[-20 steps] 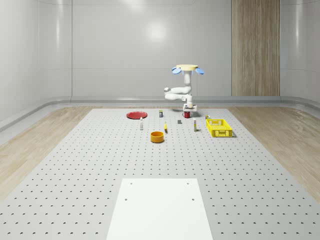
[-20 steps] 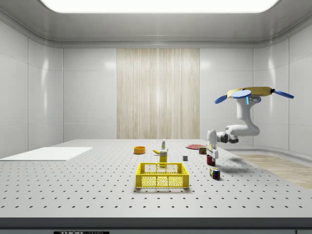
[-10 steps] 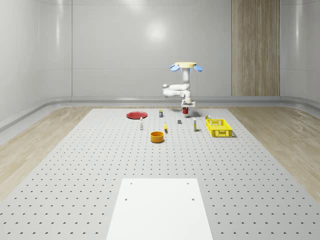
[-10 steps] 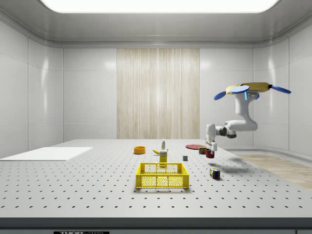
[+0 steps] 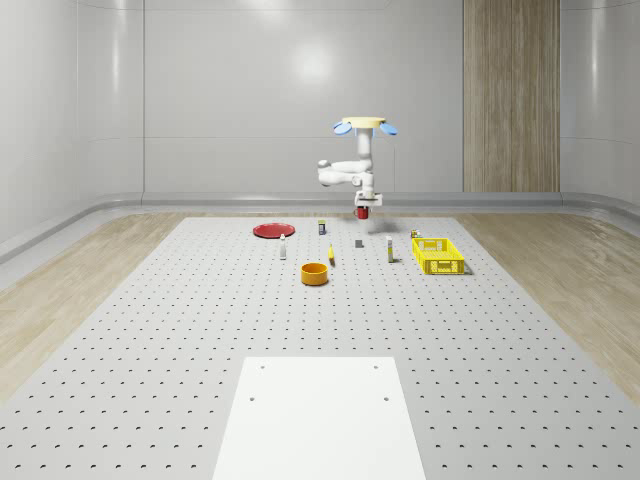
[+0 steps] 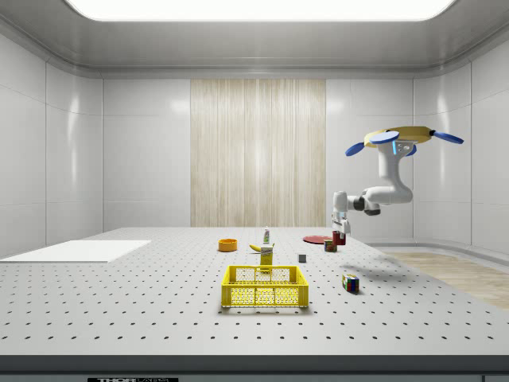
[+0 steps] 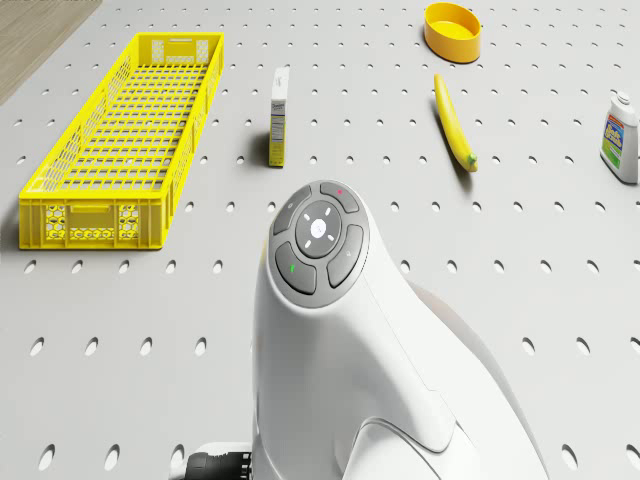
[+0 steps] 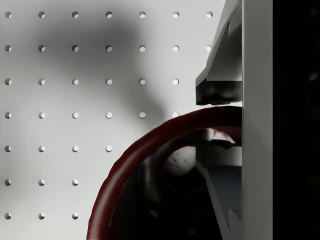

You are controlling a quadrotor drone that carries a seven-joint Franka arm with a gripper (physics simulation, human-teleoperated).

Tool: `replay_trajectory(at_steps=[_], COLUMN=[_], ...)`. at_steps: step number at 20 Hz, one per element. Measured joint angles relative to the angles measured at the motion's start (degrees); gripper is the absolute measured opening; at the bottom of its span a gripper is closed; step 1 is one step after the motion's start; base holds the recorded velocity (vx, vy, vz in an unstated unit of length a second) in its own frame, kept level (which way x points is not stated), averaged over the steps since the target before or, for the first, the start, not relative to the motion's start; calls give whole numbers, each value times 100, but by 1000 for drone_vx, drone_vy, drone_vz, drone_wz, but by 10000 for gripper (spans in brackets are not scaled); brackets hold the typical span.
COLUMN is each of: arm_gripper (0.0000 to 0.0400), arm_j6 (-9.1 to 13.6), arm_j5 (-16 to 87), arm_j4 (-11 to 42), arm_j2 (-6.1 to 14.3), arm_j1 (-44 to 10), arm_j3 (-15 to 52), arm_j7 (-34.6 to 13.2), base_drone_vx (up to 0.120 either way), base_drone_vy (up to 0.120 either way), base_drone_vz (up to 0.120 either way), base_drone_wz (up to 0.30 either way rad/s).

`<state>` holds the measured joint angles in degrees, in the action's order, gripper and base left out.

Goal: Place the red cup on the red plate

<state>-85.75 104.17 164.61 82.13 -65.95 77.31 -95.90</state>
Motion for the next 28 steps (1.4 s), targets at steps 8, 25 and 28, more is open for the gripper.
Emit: replay_trajectory(at_steps=[8, 25, 28], arm_gripper=[100, 100, 100], arm_j6=[-89, -253, -279], arm_j5=[-46, -121, -132], arm_j4=[-4, -12, -13], arm_j2=[97, 273, 300], arm_j1=[-23, -65, -71], arm_j3=[22, 52, 57], arm_j7=[-20, -54, -59], base_drone_vx=[0, 0, 0], base_drone_vy=[-120, -120, -120], base_drone_vz=[50, 0, 0], base_drone_wz=[0, 0, 0])
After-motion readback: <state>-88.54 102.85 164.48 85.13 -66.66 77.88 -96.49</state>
